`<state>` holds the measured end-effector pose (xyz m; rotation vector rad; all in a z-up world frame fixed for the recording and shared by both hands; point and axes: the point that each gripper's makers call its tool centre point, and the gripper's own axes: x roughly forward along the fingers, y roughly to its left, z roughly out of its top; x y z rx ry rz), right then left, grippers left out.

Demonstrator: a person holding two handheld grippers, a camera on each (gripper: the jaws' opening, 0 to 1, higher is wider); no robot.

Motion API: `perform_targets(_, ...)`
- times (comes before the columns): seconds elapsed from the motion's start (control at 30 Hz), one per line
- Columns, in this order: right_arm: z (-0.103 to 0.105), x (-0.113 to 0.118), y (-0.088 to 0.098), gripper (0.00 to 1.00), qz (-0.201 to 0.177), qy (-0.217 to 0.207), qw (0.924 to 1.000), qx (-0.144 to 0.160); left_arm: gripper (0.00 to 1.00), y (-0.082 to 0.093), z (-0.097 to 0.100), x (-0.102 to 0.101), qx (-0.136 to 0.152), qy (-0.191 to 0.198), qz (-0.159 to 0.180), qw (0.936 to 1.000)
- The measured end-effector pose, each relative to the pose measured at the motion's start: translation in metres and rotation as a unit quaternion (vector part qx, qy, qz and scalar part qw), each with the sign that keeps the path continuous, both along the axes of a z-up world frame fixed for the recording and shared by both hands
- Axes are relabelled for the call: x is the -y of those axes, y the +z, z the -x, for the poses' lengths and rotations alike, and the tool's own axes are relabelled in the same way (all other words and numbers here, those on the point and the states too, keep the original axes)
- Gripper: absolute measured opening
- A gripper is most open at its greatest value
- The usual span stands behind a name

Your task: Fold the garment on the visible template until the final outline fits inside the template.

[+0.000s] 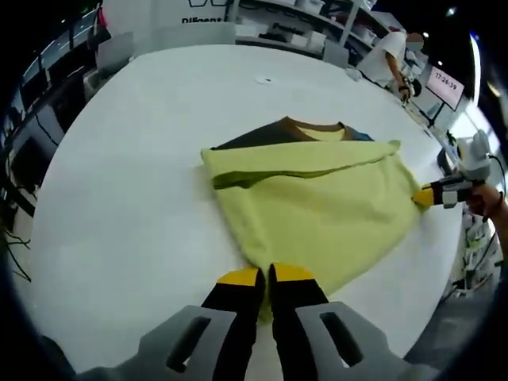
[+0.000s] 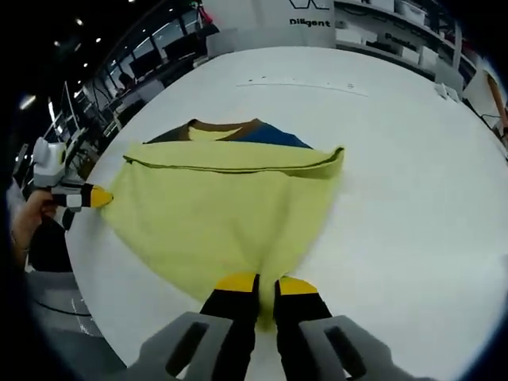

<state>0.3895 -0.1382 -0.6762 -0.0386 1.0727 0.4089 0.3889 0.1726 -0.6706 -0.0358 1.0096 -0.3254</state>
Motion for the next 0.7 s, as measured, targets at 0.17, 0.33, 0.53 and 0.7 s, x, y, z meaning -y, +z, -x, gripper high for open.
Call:
perform_targets(0.17, 0.012, -0.002, 0.000, 0.00, 0.002, 0.006, 1.0000, -0.005, 0.06, -0.001, 0.010, -0.002, -0.003, 0.000, -0.004, 1.0000)
perform_targets(0.33, 0.022, -0.004, 0.000, 0.00, 0.002, 0.011, 0.9999, -0.012, 0.06, -0.002, 0.019, -0.003, -0.006, -0.006, -0.010, 0.9999)
perform_targets(0.53, 0.030, -0.005, 0.000, 0.00, 0.005, 0.015, 0.9997, -0.019, 0.06, -0.002, 0.027, -0.004, -0.011, -0.010, -0.012, 0.9998)
perform_targets(0.7, 0.035, -0.005, 0.001, 0.02, 0.007, 0.020, 0.9996, -0.018, 0.07, -0.002, 0.029, -0.005, -0.006, -0.014, -0.017, 0.9998)
